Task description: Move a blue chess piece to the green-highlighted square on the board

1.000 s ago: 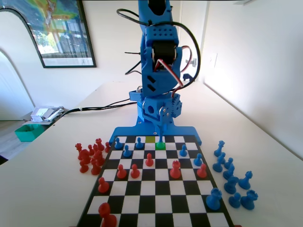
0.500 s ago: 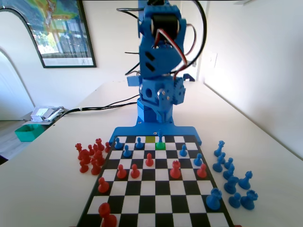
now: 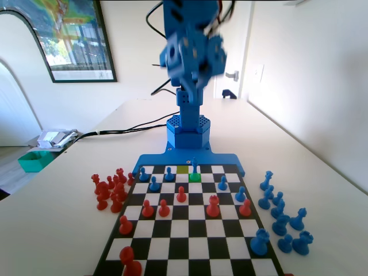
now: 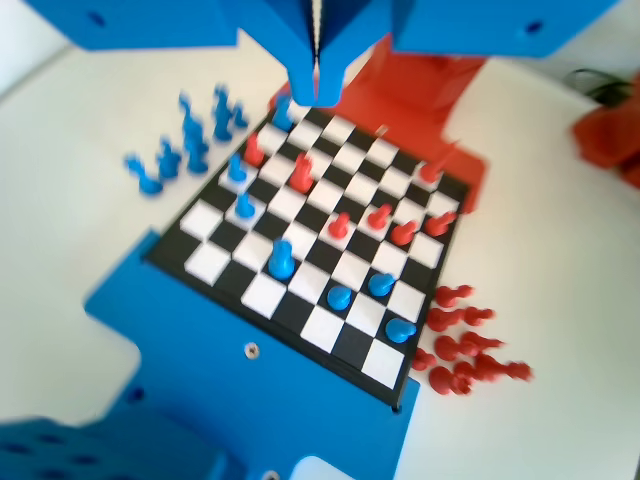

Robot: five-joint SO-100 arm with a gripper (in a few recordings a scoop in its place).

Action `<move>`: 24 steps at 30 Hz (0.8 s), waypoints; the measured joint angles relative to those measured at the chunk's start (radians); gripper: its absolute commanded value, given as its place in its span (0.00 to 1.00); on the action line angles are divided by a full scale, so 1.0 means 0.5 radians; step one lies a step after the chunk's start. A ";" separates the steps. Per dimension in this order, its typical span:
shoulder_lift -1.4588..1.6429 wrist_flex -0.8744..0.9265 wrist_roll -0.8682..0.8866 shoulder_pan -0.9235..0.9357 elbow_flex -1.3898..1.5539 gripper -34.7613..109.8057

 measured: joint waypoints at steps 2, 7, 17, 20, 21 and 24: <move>0.049 0.110 0.110 -0.006 -0.129 0.25; 0.273 0.319 0.328 0.000 -0.295 0.25; 0.881 0.380 0.466 0.015 -0.120 0.25; 0.979 0.288 0.491 0.021 -0.009 0.25; 1.003 0.252 0.500 0.021 0.028 0.25; 1.049 0.218 0.512 0.021 0.089 0.25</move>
